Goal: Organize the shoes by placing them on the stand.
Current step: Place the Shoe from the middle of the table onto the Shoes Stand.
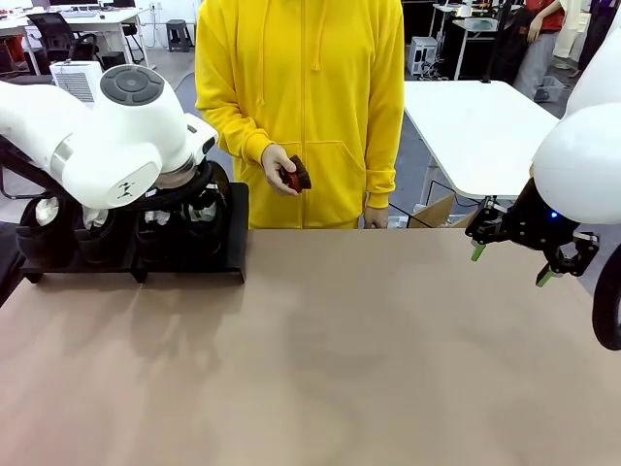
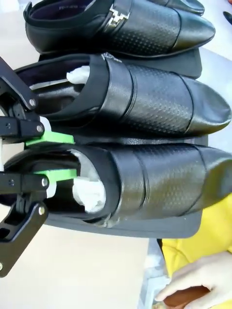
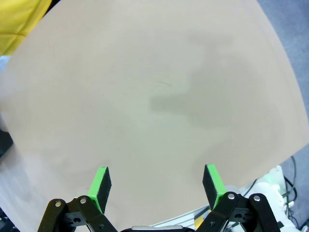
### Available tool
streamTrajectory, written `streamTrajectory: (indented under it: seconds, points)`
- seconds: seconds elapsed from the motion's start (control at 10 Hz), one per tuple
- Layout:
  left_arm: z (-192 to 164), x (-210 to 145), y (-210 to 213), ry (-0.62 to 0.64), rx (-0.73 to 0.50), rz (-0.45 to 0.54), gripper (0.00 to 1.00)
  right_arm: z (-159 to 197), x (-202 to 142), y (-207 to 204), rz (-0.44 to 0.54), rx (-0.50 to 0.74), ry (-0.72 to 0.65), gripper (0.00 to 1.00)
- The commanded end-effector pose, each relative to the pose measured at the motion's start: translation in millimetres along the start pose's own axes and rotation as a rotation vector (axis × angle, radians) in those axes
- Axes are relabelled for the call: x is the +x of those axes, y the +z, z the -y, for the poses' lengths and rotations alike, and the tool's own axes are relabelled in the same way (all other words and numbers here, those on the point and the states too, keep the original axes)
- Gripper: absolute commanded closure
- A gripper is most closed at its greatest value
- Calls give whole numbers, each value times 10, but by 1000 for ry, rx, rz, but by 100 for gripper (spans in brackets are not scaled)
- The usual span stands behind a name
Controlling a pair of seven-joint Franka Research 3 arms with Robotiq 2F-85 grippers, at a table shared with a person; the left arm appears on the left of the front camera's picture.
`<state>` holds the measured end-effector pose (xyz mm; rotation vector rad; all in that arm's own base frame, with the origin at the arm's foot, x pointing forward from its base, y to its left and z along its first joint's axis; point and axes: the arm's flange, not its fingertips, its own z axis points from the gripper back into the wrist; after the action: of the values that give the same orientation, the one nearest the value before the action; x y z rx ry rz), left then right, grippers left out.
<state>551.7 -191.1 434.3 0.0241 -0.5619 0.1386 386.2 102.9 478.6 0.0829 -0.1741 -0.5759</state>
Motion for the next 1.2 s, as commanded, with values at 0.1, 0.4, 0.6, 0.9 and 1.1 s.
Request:
streamTrajectory:
  seconds: [0.1, 0.4, 0.6, 0.9, 1.1]
  points:
    - [38, 85, 87, 14, 24, 26, 51, 11, 13, 12, -14, 18, 15, 0]
    - [79, 19, 316, 6, 1, 16, 51, 11, 13, 12, -14, 18, 15, 0]
    - [11, -118, 439, 18, -20, -78, 51, 11, 13, 12, -14, 18, 15, 0]
    - [-68, -208, 678, 18, -23, -44, 51, 11, 13, 12, -14, 18, 15, 0]
    - [21, -177, 582, 21, -25, -51, 51, 11, 13, 12, -14, 18, 15, 0]
